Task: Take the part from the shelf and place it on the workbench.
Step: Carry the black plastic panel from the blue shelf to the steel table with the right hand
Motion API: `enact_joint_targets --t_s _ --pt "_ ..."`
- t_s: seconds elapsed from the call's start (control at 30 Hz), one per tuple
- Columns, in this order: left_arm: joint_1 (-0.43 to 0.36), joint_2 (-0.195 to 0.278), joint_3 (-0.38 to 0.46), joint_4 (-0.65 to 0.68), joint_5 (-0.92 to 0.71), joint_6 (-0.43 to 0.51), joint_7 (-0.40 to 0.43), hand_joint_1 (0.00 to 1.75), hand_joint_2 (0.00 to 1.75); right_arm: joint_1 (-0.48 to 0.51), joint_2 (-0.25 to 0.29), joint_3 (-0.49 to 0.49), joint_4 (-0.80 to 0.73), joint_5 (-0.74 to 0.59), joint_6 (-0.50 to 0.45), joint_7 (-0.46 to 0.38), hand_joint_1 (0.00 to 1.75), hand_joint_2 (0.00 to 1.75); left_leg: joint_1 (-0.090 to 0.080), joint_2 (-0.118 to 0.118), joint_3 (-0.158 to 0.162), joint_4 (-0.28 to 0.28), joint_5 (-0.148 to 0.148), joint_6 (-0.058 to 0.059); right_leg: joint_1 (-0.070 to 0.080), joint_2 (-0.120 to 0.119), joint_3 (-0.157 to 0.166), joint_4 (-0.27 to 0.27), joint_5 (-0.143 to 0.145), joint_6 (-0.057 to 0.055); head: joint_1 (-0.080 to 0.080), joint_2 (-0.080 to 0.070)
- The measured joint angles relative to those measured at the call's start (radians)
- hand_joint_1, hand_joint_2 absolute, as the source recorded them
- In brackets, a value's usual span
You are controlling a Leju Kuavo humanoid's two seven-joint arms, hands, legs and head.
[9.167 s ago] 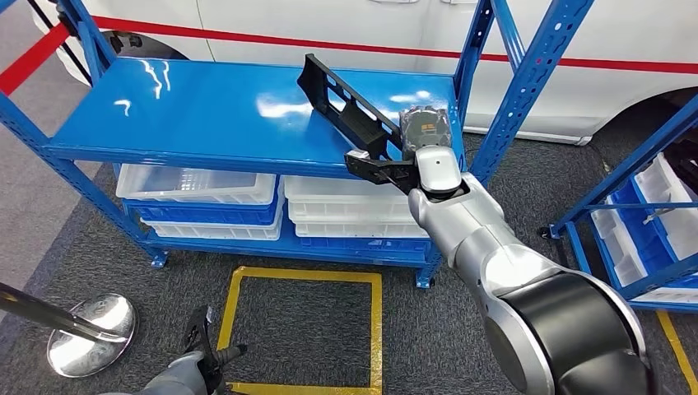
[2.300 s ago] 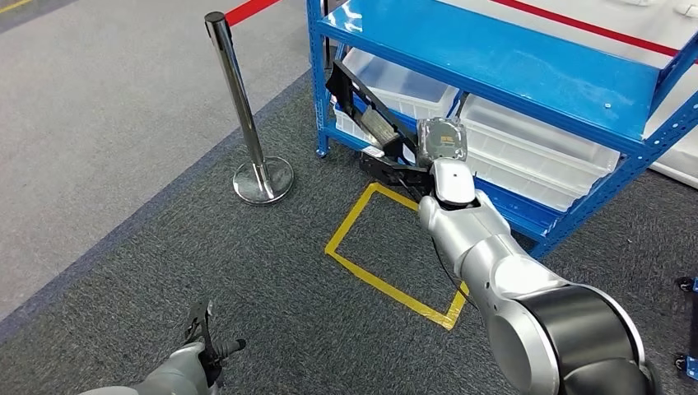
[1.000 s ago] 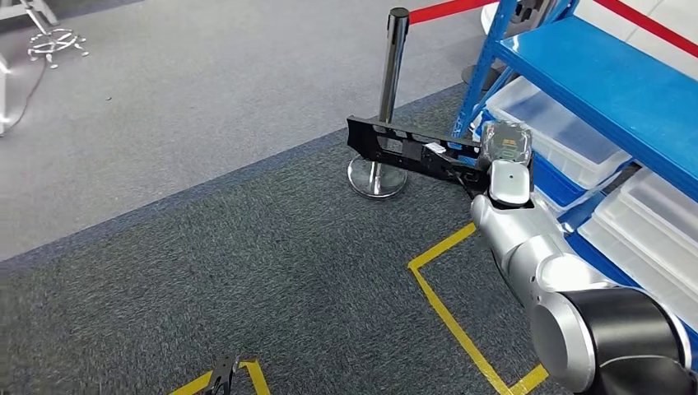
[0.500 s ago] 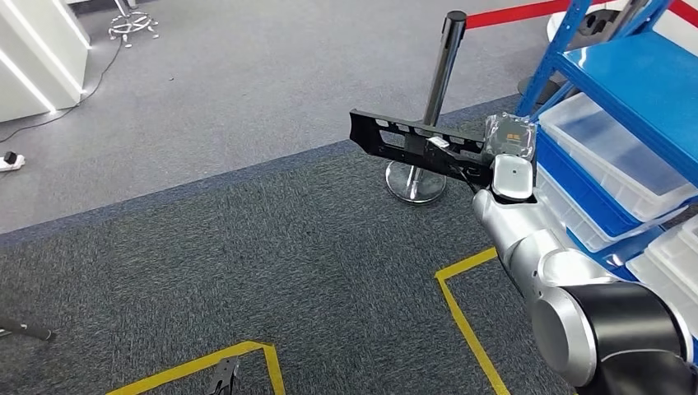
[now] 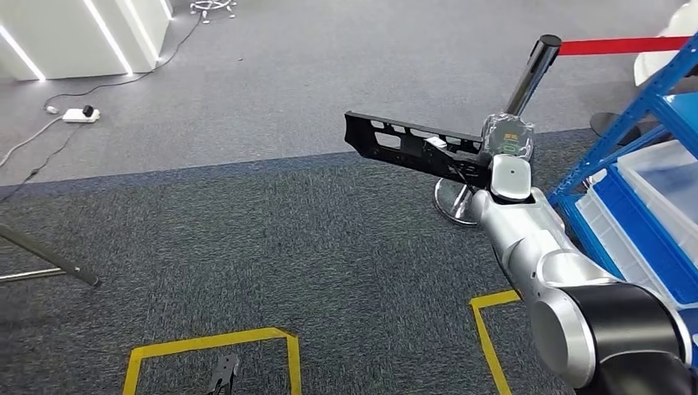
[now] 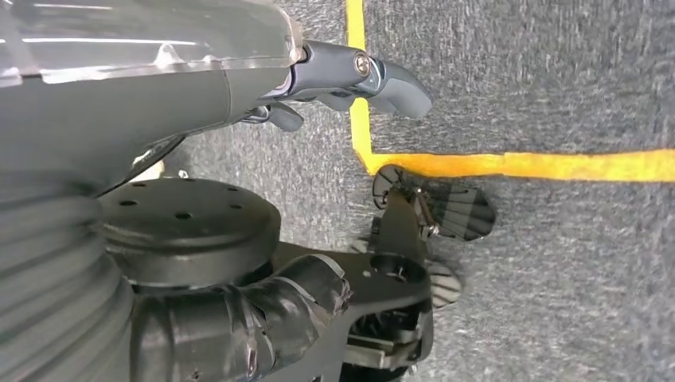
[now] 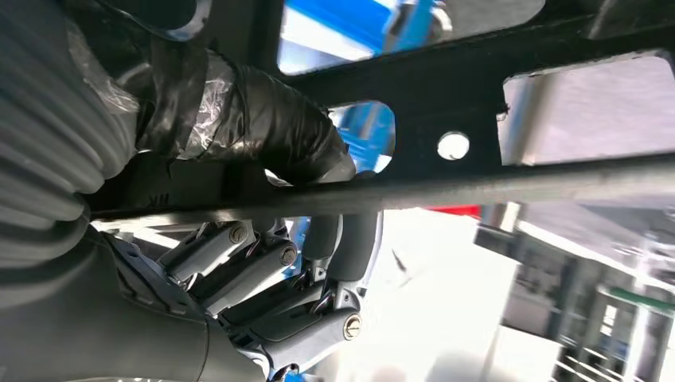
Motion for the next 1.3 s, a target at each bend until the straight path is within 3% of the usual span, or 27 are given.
enact_joint_targets --t_s 0.03,0.1,0.17,0.23,0.3,0.37,0.4,0.47,0.53,0.57,0.6,0.67,0.73,0.8,0.87,0.9,0.93,0.97,1.03,1.1,1.17,1.2,1.23,1.3 --pt "-0.001 -0.001 -0.001 0.000 0.000 0.000 0.000 0.00 1.75 -0.001 -0.002 0.000 0.000 0.000 0.000 0.000 1.75 1.75 0.000 -0.011 -0.004 0.004 -0.001 -0.004 -0.002 0.018 0.022 -0.049 0.018 -0.001 0.000 0.000" --pt "-0.001 -0.003 -0.003 0.000 0.000 0.001 0.001 0.00 1.75 -0.001 -0.003 0.000 0.000 -0.001 -0.001 0.000 1.75 1.75 0.003 -0.033 -0.013 0.007 0.001 -0.016 0.000 0.035 0.038 -0.083 0.019 -0.006 0.000 0.000" --pt "0.002 -0.003 -0.004 0.000 0.000 0.002 0.002 0.00 1.75 -0.001 0.000 0.000 0.000 -0.001 -0.001 0.000 1.75 1.75 0.005 -0.044 -0.018 0.006 0.005 -0.028 0.000 0.013 0.042 -0.091 0.023 -0.016 0.001 0.000" --pt "0.004 -0.003 -0.004 0.000 0.000 0.004 0.003 0.00 1.75 -0.002 0.002 0.000 -0.001 0.000 -0.001 0.000 1.75 1.75 0.002 0.002 -0.038 0.044 -0.020 -0.039 -0.004 -0.009 0.051 -0.103 0.029 -0.030 -0.004 0.000" --pt "0.002 -0.004 -0.005 0.000 0.000 0.004 0.003 0.00 1.75 -0.003 0.001 0.000 -0.001 0.000 -0.002 0.000 1.75 1.75 0.005 0.062 -0.090 0.156 -0.078 -0.049 0.000 -0.031 0.055 -0.107 0.029 -0.039 -0.010 0.000" --pt "0.002 -0.004 -0.005 0.000 0.000 0.004 0.003 0.00 1.75 -0.003 0.001 0.000 -0.002 0.000 -0.002 0.000 1.75 1.75 0.011 0.078 -0.142 0.260 -0.116 -0.056 0.003 -0.054 0.056 -0.107 0.026 -0.042 -0.010 0.000" --pt "0.003 -0.004 -0.005 0.000 0.000 0.004 0.003 0.00 1.75 -0.002 0.001 0.000 -0.002 0.000 -0.002 0.000 1.75 1.75 0.013 0.081 -0.145 0.268 -0.111 -0.057 0.004 -0.066 0.056 -0.106 0.024 -0.041 -0.010 0.000" --pt "0.003 -0.004 -0.006 0.000 -0.001 0.004 0.003 0.00 1.75 -0.002 0.001 0.000 -0.002 0.000 -0.002 0.000 1.75 1.75 0.013 0.093 -0.096 0.177 -0.057 -0.055 0.005 -0.089 0.060 -0.106 0.020 -0.037 -0.010 0.000" --pt "0.001 -0.004 -0.007 0.000 -0.001 0.004 0.003 0.00 1.75 -0.004 0.001 -0.001 -0.002 0.000 -0.002 0.000 1.75 1.75 0.003 0.132 -0.029 0.052 -0.015 -0.045 0.009 -0.110 0.064 -0.105 0.014 -0.030 -0.010 0.000" --pt "-0.001 -0.004 -0.008 0.000 -0.002 0.004 0.003 0.00 1.75 -0.005 0.000 -0.001 -0.002 0.000 -0.002 0.000 1.75 1.75 -0.002 0.146 -0.012 0.017 -0.009 -0.038 0.012 -0.120 0.065 -0.104 0.011 -0.026 -0.010 0.000" --pt "-0.002 -0.004 -0.009 0.000 -0.002 0.004 0.003 0.00 1.75 -0.006 0.000 -0.002 -0.002 0.000 -0.002 0.000 1.75 1.75 -0.008 0.150 -0.006 0.003 -0.011 -0.031 0.015 -0.130 0.066 -0.105 0.009 -0.021 -0.009 0.000" --pt "0.000 -0.004 -0.010 0.000 -0.002 0.004 0.003 0.00 1.75 -0.006 0.001 -0.003 -0.002 0.000 -0.002 0.000 1.75 1.75 -0.007 0.128 -0.004 -0.004 -0.008 -0.016 0.016 -0.148 0.070 -0.106 0.003 -0.011 -0.009 0.000" --pt "0.001 -0.004 -0.010 0.000 -0.002 0.004 0.003 0.00 1.75 -0.006 0.001 -0.003 -0.002 0.000 -0.002 0.000 1.75 1.75 -0.003 0.106 0.003 -0.014 -0.003 -0.005 0.010 -0.118 0.059 -0.075 -0.023 -0.003 -0.008 0.000" --pt "-0.002 -0.004 -0.011 0.000 -0.002 0.004 0.003 0.00 1.75 -0.004 -0.001 -0.004 -0.002 0.000 -0.003 -0.001 1.75 1.75 -0.001 0.085 0.006 -0.018 -0.002 0.004 0.006 -0.061 0.006 0.033 -0.075 0.000 -0.006 0.000" --pt "-0.003 -0.004 -0.011 0.000 -0.001 0.004 0.003 0.00 1.75 0.002 -0.004 -0.006 -0.001 0.000 -0.003 -0.002 1.75 1.75 -0.001 0.060 0.006 -0.015 -0.004 0.008 0.006 -0.038 -0.062 0.156 -0.114 0.002 -0.006 0.000" --pt "-0.002 -0.004 -0.011 0.000 -0.001 0.004 0.003 0.00 1.75 0.006 -0.006 -0.007 -0.001 0.000 -0.003 -0.002 1.75 1.75 -0.001 0.046 0.006 -0.012 -0.005 0.009 0.005 -0.035 -0.081 0.180 -0.109 0.003 -0.006 0.000" --pt "-0.001 -0.004 -0.011 0.000 -0.001 0.004 0.003 0.00 1.75 0.010 -0.008 -0.008 0.000 0.000 -0.003 -0.002 1.75 1.75 0.000 0.030 0.006 -0.009 -0.006 0.008 0.004 -0.033 -0.081 0.165 -0.084 0.004 -0.006 0.000" --pt "0.000 -0.004 -0.011 0.000 -0.001 0.004 0.004 0.00 1.75 0.012 -0.009 -0.010 0.000 0.000 -0.003 -0.002 1.75 1.75 0.001 0.015 0.006 -0.004 -0.009 0.006 0.002 -0.028 -0.062 0.112 -0.044 0.003 -0.006 0.000" --pt "0.000 -0.005 -0.011 0.000 -0.001 0.004 0.004 0.00 1.75 0.012 -0.009 -0.012 0.000 0.000 -0.006 -0.003 1.75 1.75 0.002 -0.011 0.000 0.009 -0.014 -0.001 -0.005 0.017 -0.011 -0.018 0.020 0.002 -0.007 0.000" --pt "-0.002 -0.005 -0.011 0.000 0.000 0.004 0.004 0.00 1.75 0.012 -0.010 -0.014 0.000 0.000 -0.011 -0.004 1.75 1.75 0.006 -0.033 -0.012 0.014 -0.014 -0.012 -0.007 0.052 0.013 -0.075 0.033 0.002 -0.007 0.000" --pt "0.001 -0.005 -0.011 0.000 0.001 0.005 0.005 0.00 1.75 0.013 -0.008 -0.015 0.000 0.000 -0.014 -0.003 1.75 1.75 0.010 -0.056 -0.018 0.012 -0.008 -0.024 -0.006 0.036 0.018 -0.082 0.034 -0.004 -0.006 0.000" --pt "0.003 -0.005 -0.011 0.000 0.001 0.005 0.006 0.00 1.75 0.013 -0.007 -0.015 -0.001 0.000 -0.015 -0.003 1.75 1.75 0.009 -0.049 -0.021 0.017 -0.011 -0.030 -0.007 0.024 0.023 -0.087 0.036 -0.009 -0.006 0.000" --pt "0.004 -0.005 -0.011 0.000 0.001 0.006 0.006 0.00 1.75 0.013 -0.005 -0.015 -0.001 0.000 -0.016 -0.003 1.75 1.75 0.006 -0.027 -0.030 0.036 -0.022 -0.034 -0.008 0.010 0.028 -0.094 0.038 -0.016 -0.007 0.000" --pt "0.003 -0.004 -0.011 0.000 0.001 0.007 0.007 0.00 1.75 0.011 -0.005 -0.015 -0.002 0.000 -0.016 -0.003 1.75 1.75 0.003 0.043 -0.074 0.129 -0.071 -0.040 -0.004 -0.015 0.036 -0.102 0.040 -0.027 -0.009 0.000"
